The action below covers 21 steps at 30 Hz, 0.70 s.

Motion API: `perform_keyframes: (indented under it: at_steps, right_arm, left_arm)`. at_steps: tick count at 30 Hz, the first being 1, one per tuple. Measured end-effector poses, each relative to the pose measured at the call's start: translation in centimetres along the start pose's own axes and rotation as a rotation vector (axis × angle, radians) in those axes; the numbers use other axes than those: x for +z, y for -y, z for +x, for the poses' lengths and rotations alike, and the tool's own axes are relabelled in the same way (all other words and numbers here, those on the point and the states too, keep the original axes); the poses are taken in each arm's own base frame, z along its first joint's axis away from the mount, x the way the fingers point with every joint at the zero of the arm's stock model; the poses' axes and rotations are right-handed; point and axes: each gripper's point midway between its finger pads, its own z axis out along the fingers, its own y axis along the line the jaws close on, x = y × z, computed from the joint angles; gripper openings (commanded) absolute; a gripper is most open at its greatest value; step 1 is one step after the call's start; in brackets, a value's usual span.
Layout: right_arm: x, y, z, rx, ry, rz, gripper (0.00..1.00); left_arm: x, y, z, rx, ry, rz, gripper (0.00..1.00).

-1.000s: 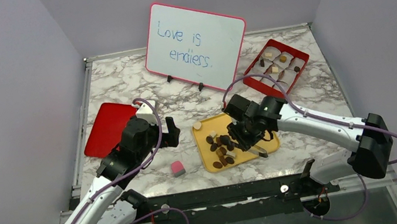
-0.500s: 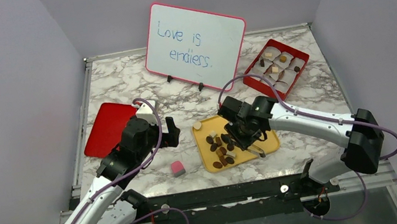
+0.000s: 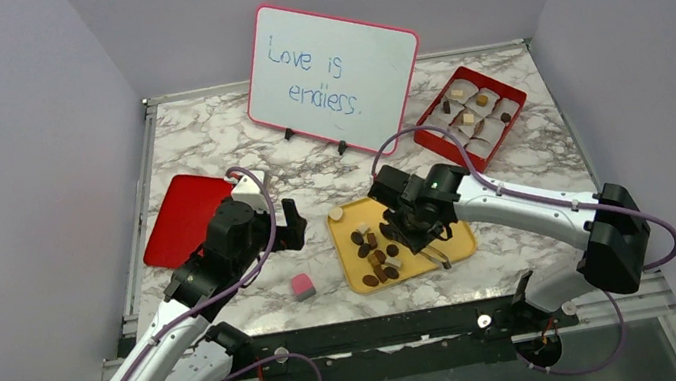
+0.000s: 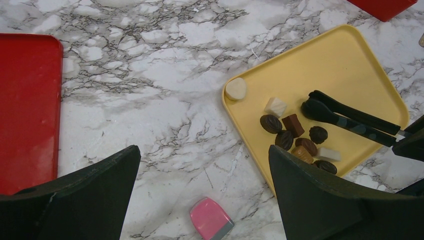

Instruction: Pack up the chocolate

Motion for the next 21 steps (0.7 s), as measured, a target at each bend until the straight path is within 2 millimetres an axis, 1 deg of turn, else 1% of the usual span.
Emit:
perform_keyframes:
  at_steps: [5,13,21]
  right_arm:
    - [0.0,0.0,0.0,0.009,0.001,0.001,0.27]
    - [-0.1,-0.1,-0.2,0.034,0.007,0.006,0.26]
    - [-1.2,-0.2,-2.1,0.058,0.068,0.008,0.26]
  left_arm:
    - [0.0,0.0,0.0,0.000,0.000,0.000,0.99]
    - [-0.1,0.0,-0.1,-0.001,0.006,0.002,0.99]
    - [-0.2,0.0,-0.2,-0.001,0.008,0.003,0.99]
